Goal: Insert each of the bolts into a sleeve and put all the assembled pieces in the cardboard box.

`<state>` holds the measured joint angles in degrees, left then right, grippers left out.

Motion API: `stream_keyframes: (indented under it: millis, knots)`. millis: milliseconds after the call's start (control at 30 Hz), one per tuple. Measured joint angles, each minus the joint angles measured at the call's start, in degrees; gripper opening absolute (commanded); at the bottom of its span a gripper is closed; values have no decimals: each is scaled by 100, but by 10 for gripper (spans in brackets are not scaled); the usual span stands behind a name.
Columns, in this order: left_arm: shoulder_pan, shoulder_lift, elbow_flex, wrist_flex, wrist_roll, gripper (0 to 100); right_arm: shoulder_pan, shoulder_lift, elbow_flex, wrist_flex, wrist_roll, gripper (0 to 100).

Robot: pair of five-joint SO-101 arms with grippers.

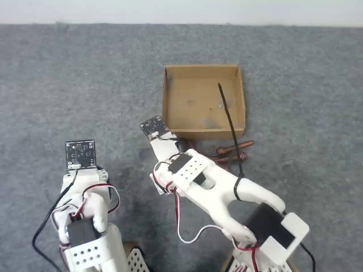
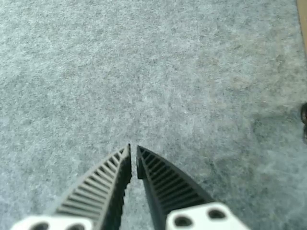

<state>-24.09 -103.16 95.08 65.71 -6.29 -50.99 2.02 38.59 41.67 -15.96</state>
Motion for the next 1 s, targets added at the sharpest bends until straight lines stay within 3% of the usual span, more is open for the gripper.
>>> stream_keyframes:
  millis: [233, 433, 767, 1000]
  knots:
    - [0, 0, 0, 0, 0, 17, 580, -571, 0, 897, 167, 6]
    - [0, 0, 0, -9, 0, 18, 2075, -2435, 308, 1916, 774, 6]
    - [62, 0, 123, -299, 211, 20, 4325, -4686, 2136, 1714, 1336, 6]
    - [800, 0, 202, -1363, 229, 21, 6259, -5081, 2681, 1714, 1389, 6]
